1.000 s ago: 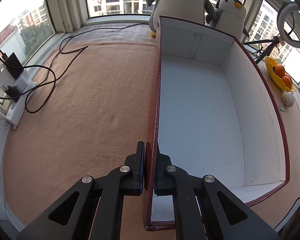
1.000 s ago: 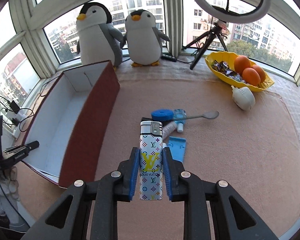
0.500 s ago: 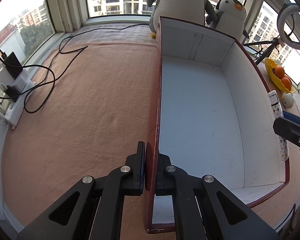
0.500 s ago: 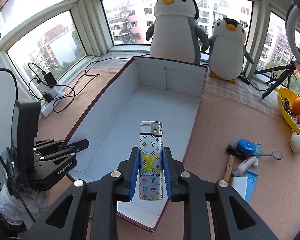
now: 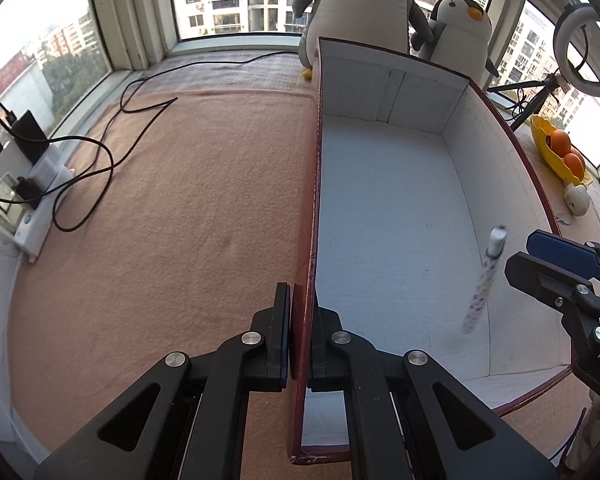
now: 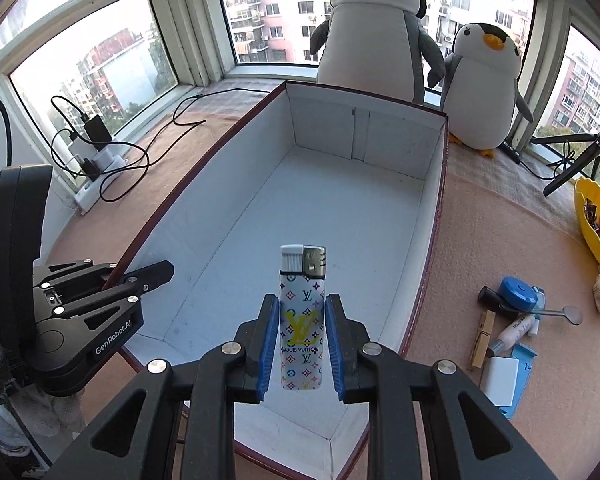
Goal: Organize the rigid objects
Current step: 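Carry the lighter into the box and open the right gripper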
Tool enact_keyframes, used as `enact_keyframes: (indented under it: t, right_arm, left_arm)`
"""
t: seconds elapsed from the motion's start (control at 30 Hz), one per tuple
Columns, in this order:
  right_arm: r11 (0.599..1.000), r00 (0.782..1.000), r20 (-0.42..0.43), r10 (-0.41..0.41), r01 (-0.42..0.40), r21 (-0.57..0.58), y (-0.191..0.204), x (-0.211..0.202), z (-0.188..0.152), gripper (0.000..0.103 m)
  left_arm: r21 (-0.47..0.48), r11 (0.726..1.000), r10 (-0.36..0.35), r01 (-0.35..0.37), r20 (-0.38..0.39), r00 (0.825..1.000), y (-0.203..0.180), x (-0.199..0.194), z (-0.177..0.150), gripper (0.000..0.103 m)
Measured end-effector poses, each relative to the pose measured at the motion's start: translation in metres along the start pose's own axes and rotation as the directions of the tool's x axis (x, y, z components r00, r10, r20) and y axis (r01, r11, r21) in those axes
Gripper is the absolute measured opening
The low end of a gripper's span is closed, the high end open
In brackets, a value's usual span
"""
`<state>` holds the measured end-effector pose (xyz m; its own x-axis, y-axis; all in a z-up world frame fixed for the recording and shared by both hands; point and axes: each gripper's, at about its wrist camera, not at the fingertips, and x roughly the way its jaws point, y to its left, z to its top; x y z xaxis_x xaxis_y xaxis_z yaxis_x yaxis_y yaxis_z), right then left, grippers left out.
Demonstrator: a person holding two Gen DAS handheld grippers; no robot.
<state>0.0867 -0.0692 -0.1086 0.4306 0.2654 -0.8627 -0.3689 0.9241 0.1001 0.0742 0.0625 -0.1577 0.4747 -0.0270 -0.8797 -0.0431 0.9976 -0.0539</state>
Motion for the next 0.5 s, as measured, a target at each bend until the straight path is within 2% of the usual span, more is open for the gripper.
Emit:
enact_keyframes:
  t: [0.03, 0.1, 0.5]
  right_arm:
    - [1.000, 1.000, 0.006, 0.000, 0.000, -0.005, 0.001, -0.001, 0.000, 0.042]
    - [1.000, 1.000, 0.026, -0.004, 0.005, -0.013, 0.003, -0.005, 0.001, 0.060]
    - [0.997, 0.997, 0.071, 0.018, -0.023, 0.075, -0.025, -0.027, -0.007, 0.063]
  left_arm:
    - [0.001, 1.000, 0.003, -0.003, 0.000, 1.000, 0.000, 0.000, 0.000, 0.004]
    - [0.003, 1.000, 0.006, -0.006, 0.000, 1.000, -0.001, 0.000, 0.000, 0.004]
    - [0.010, 1.000, 0.026, -0.026, -0.003, 1.000, -0.004, -0.005, 0.001, 0.005]
